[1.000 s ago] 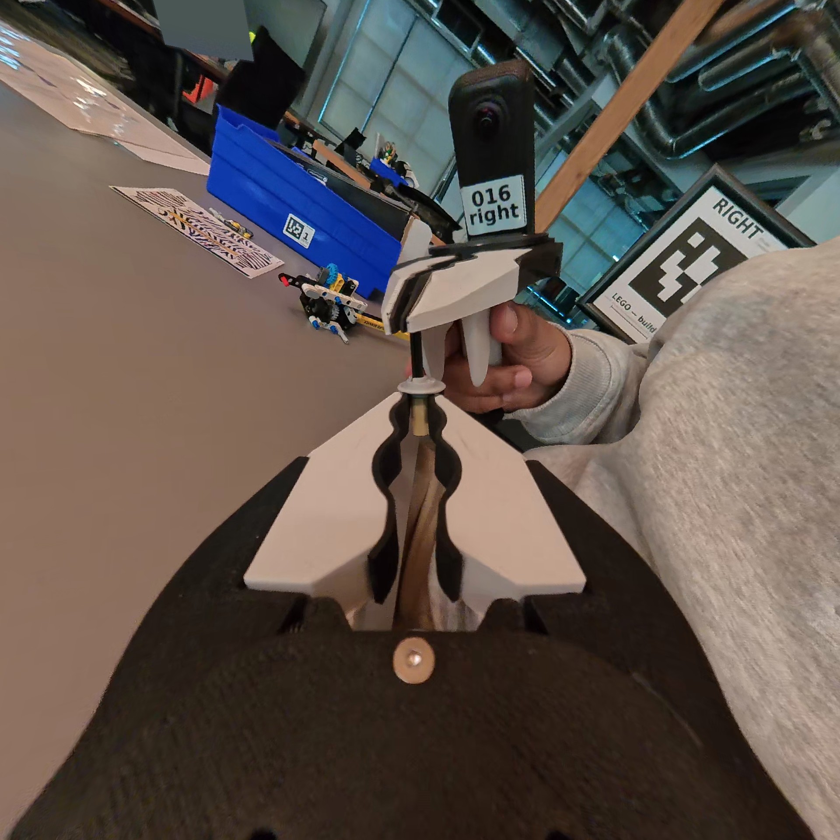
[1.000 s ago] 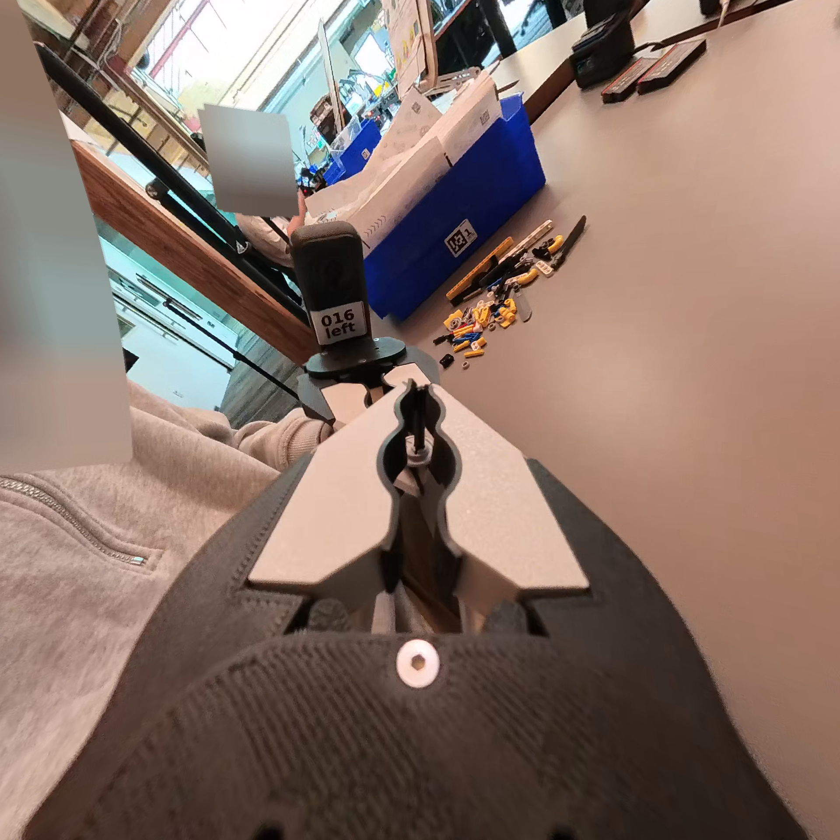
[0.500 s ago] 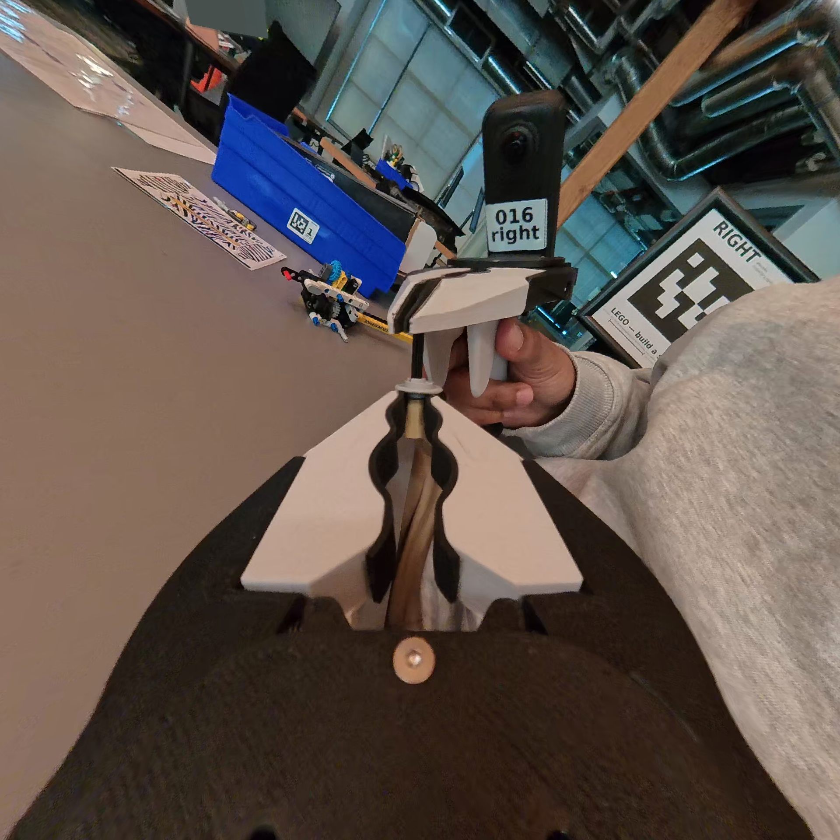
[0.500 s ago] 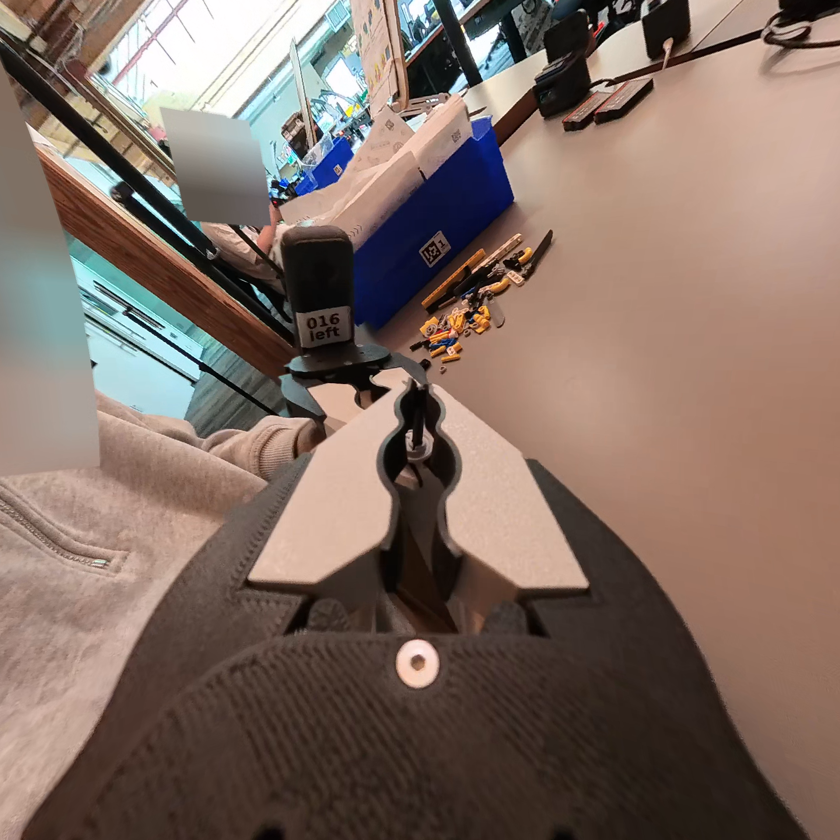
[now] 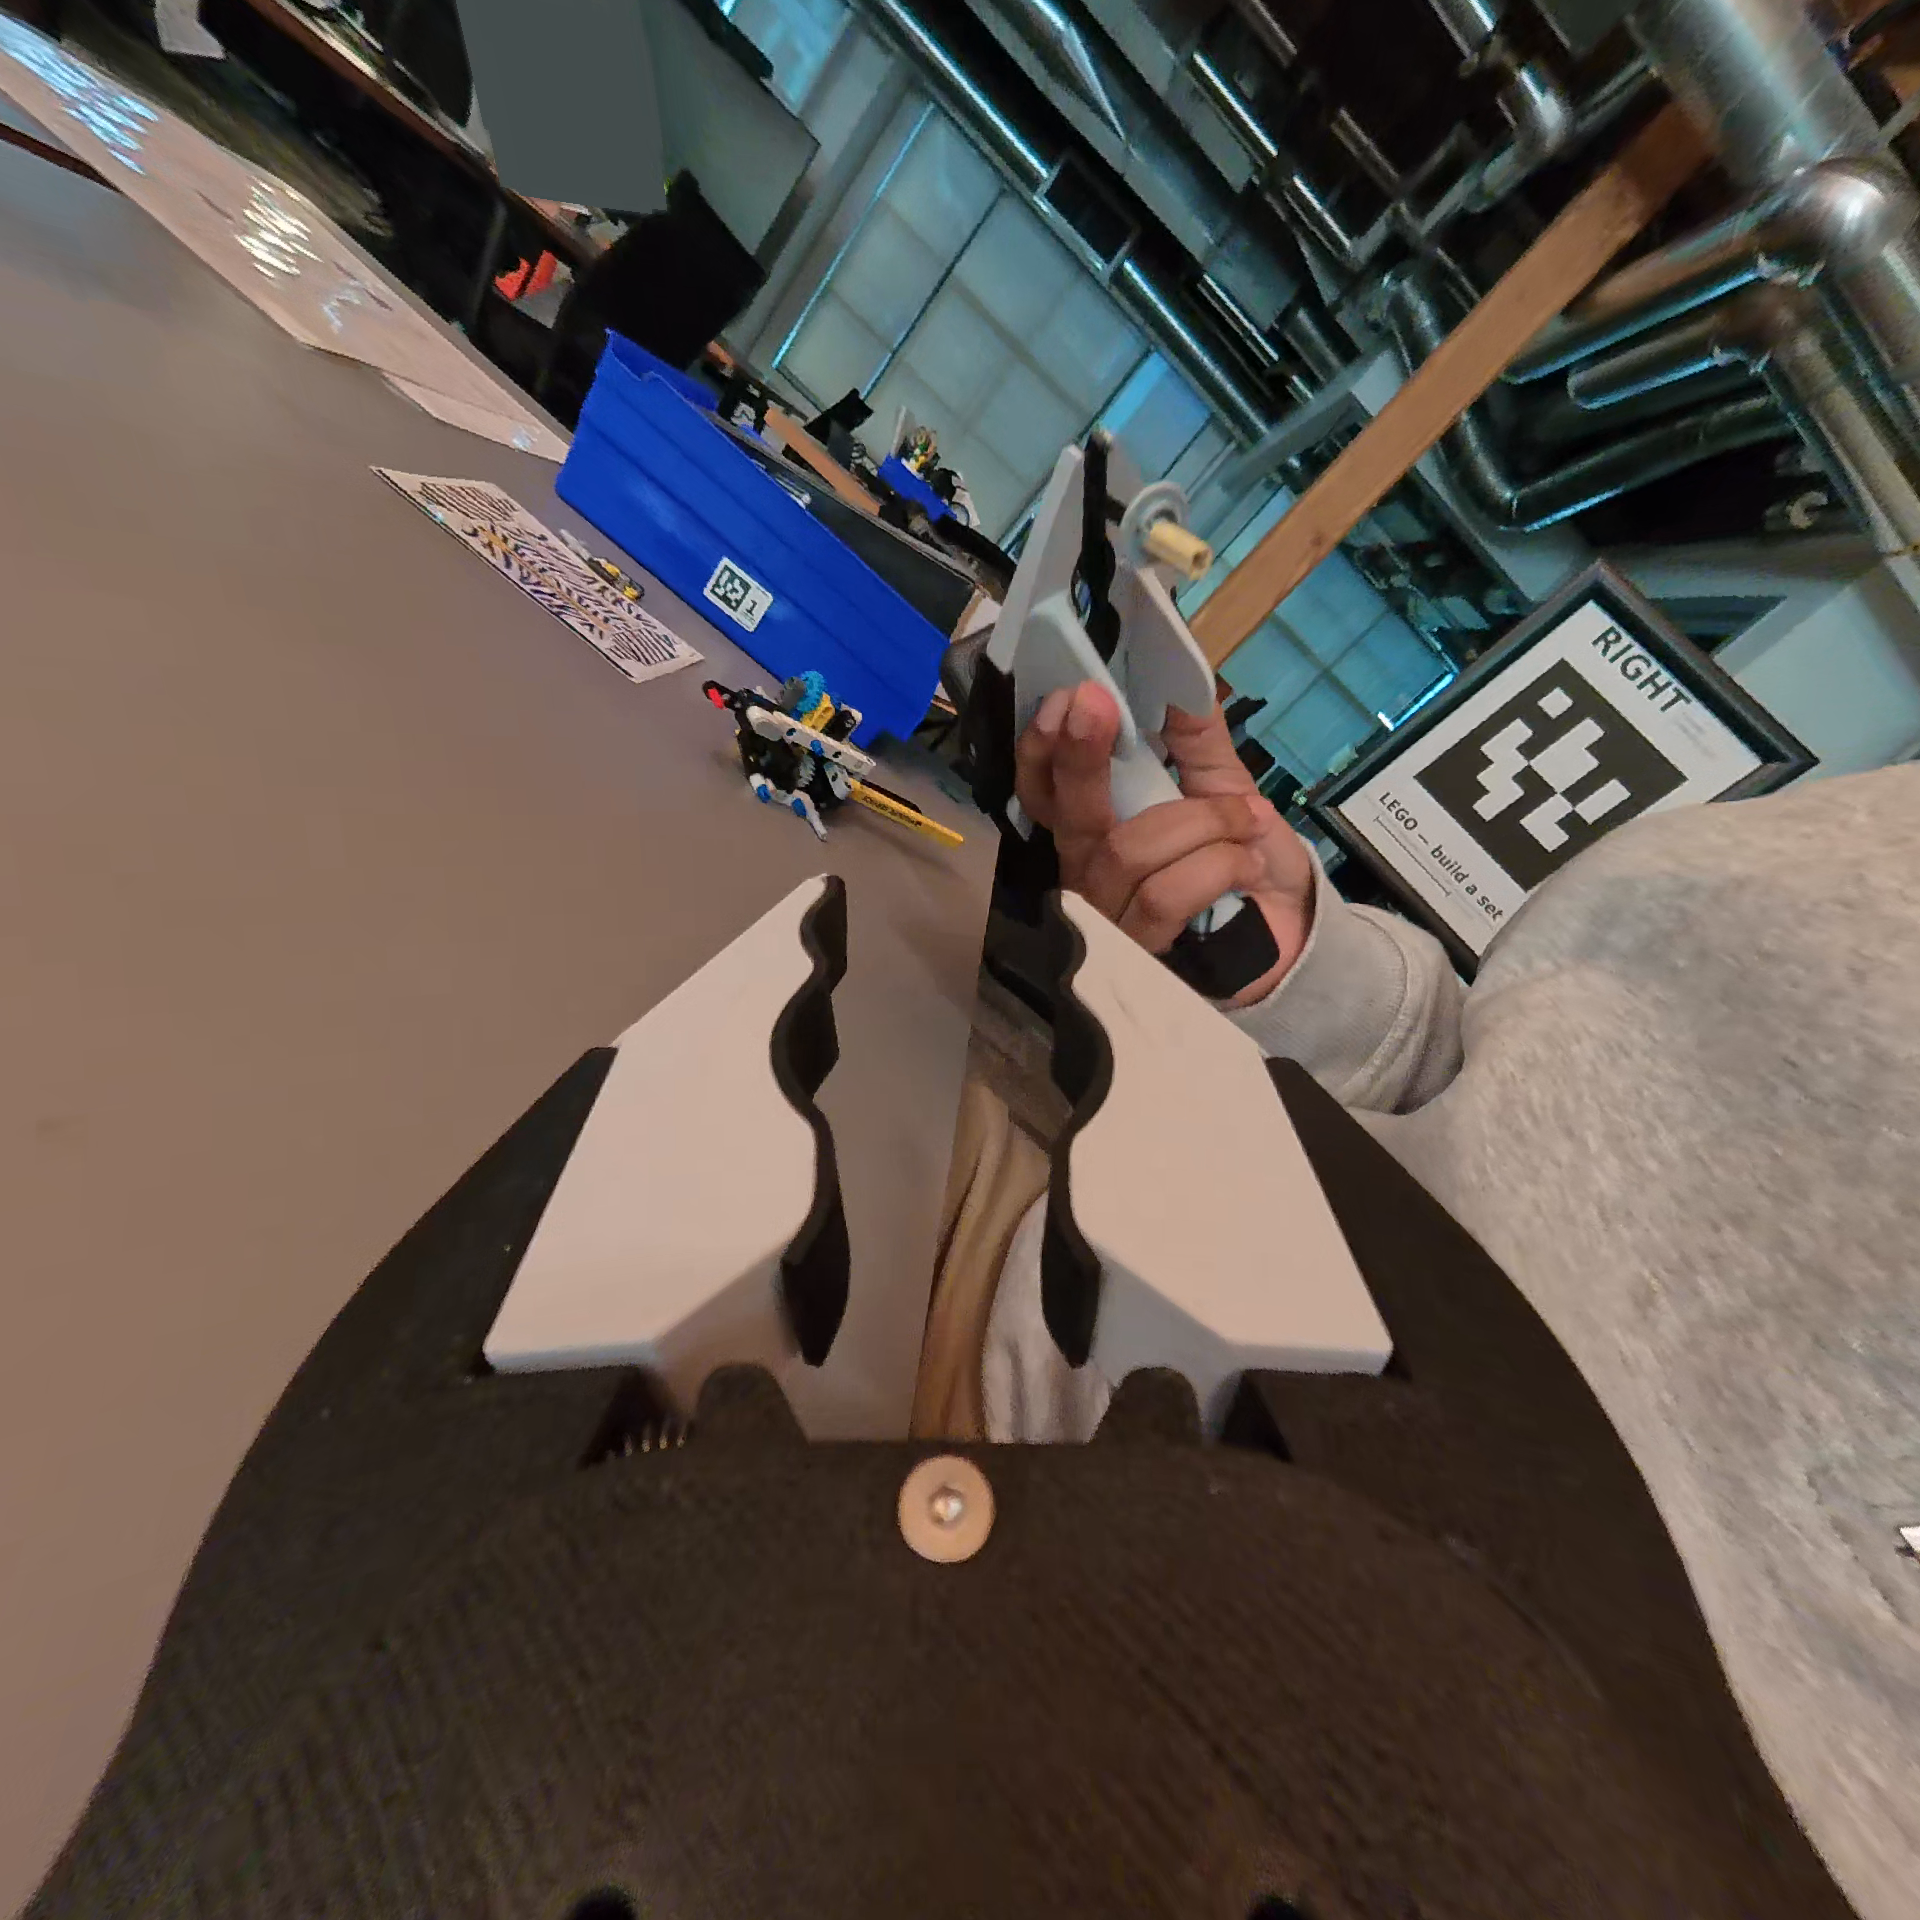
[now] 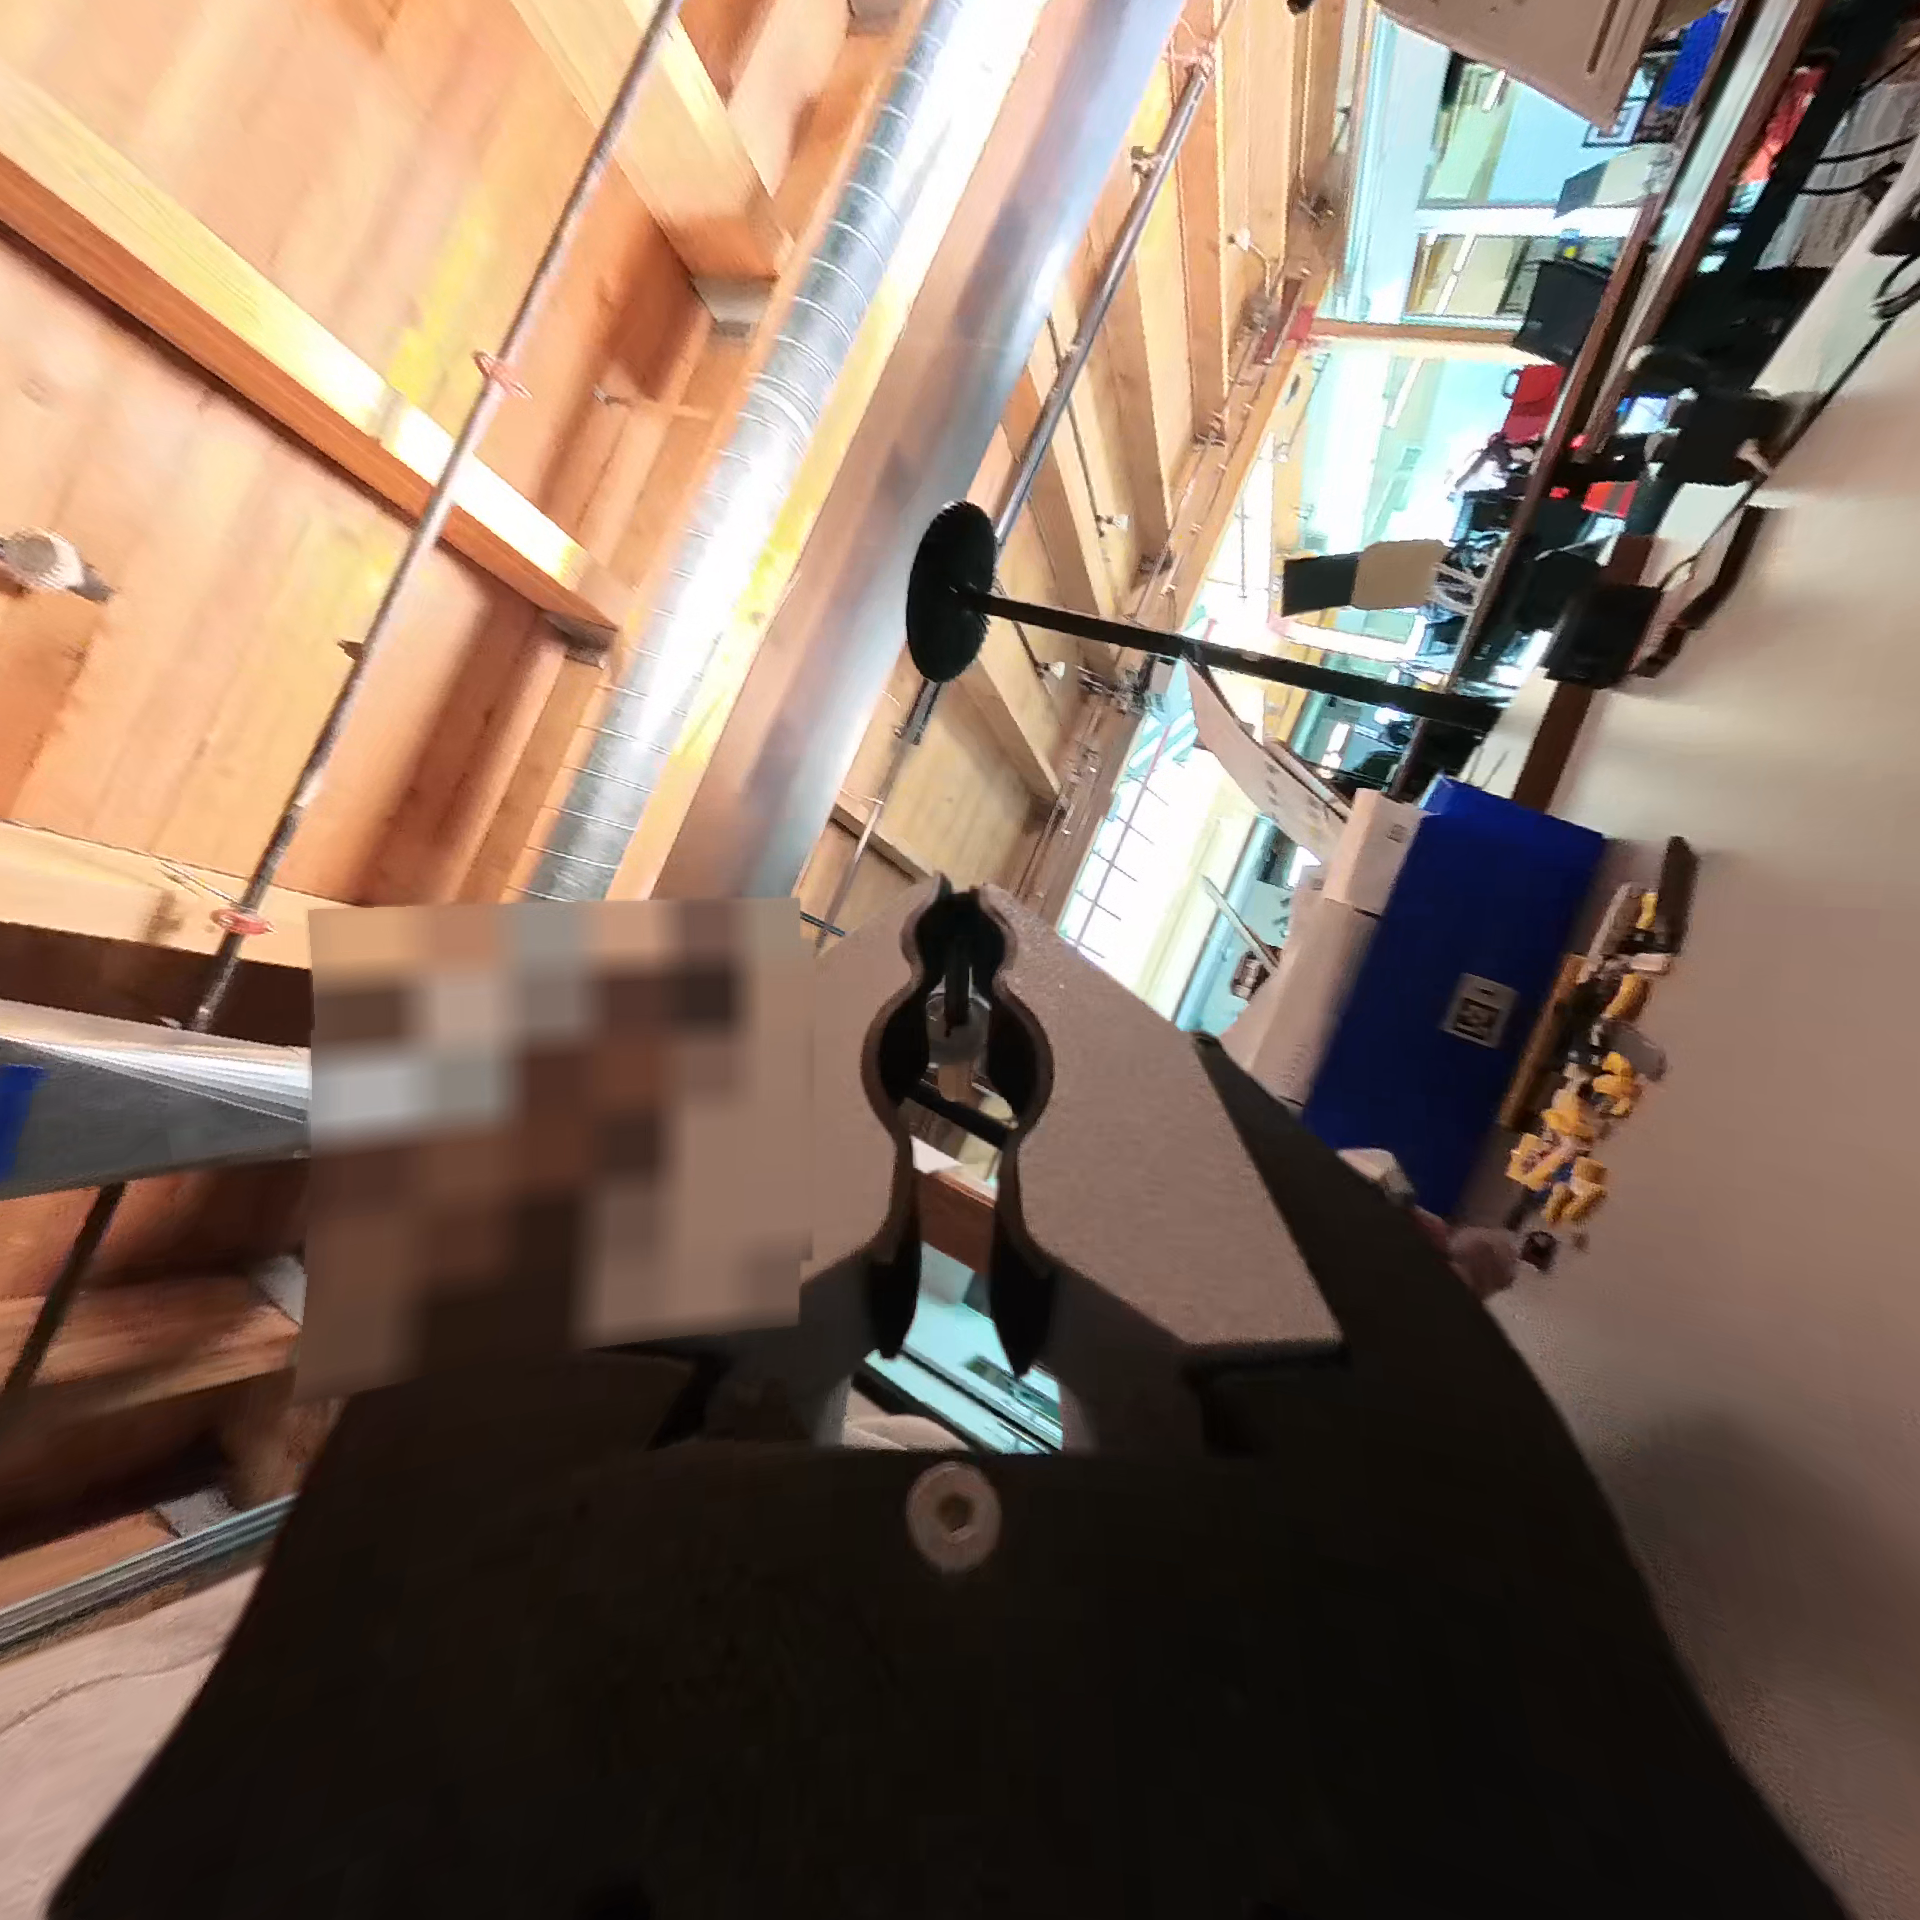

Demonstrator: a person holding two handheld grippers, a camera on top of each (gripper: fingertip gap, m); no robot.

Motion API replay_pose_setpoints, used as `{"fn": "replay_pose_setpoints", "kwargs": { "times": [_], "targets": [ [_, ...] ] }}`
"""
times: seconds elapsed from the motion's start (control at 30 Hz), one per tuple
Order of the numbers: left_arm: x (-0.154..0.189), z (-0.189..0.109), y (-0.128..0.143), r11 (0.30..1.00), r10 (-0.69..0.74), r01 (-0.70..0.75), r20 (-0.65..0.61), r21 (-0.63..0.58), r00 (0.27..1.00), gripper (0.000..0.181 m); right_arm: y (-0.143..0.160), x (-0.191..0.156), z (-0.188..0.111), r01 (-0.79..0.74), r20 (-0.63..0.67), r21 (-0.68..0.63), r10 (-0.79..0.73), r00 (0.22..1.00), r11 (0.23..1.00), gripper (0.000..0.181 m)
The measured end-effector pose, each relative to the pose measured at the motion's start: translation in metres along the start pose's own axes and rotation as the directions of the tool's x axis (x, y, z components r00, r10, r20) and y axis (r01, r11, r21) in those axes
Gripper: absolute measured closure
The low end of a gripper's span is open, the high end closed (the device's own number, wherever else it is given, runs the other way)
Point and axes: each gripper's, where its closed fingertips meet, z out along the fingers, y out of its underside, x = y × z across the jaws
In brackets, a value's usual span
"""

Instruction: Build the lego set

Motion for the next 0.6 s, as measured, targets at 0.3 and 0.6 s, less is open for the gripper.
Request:
{"fn": "replay_pose_setpoints", "kwargs": {
  "times": [0.3, 0.6],
  "targets": [
    [-0.001, 0.003, 0.008, 0.999, 0.020, -0.020, 0.017, -0.045, 1.000, 0.149, -0.012, -0.012, 0.001, -0.144, 0.050, 0.108, 0.139, 0.989, 0.984, 0.180],
    [-0.002, 0.003, 0.008, 0.999, -0.006, 0.007, 0.009, -0.042, 1.000, 0.151, -0.012, -0.002, 0.003, -0.282, 0.015, 0.173, 0.284, 0.959, 0.944, 0.180]
  ]
}}
